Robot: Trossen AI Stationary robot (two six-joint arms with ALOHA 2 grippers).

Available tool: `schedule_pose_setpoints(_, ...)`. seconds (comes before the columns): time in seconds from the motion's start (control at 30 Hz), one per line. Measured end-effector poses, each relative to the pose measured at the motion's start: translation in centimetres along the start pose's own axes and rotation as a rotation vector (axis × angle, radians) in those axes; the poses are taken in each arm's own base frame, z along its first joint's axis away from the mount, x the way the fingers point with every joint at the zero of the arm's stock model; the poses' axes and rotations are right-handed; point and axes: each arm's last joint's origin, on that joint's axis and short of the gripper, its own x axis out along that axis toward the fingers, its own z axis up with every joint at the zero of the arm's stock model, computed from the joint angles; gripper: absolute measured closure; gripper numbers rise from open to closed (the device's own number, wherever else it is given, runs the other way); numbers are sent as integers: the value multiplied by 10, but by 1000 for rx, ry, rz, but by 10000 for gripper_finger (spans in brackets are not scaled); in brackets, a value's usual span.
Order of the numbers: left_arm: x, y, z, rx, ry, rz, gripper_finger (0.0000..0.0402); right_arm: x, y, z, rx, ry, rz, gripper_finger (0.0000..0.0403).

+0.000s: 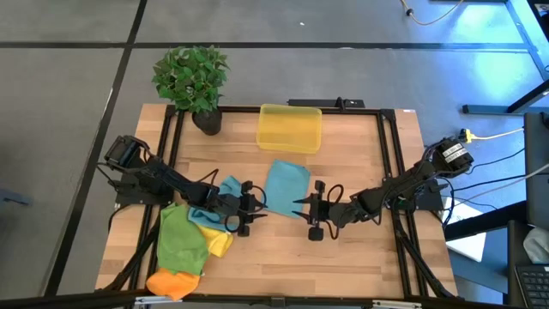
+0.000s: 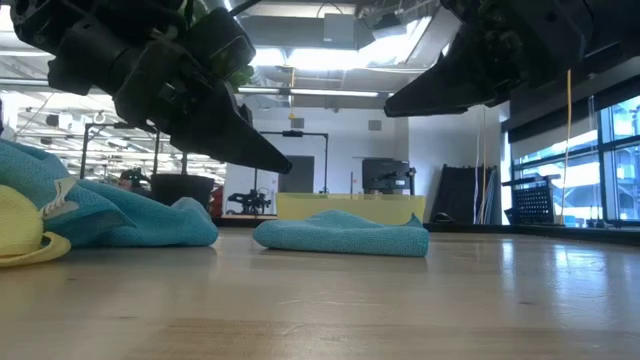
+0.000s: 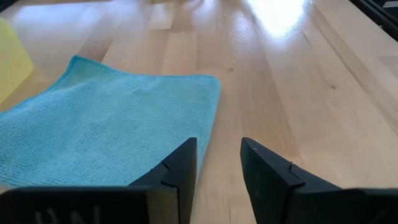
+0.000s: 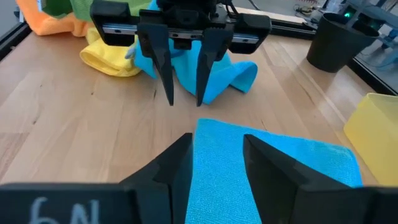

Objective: Fold microfiber towels
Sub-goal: Fold the left blue microfiber towel

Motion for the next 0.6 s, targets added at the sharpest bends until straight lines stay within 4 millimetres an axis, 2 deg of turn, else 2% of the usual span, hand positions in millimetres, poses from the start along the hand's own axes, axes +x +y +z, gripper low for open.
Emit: schedule_pose_setpoints(0.6,0,-3,1,-2,-8,-50,285,0,0,0,-17,0,0,260)
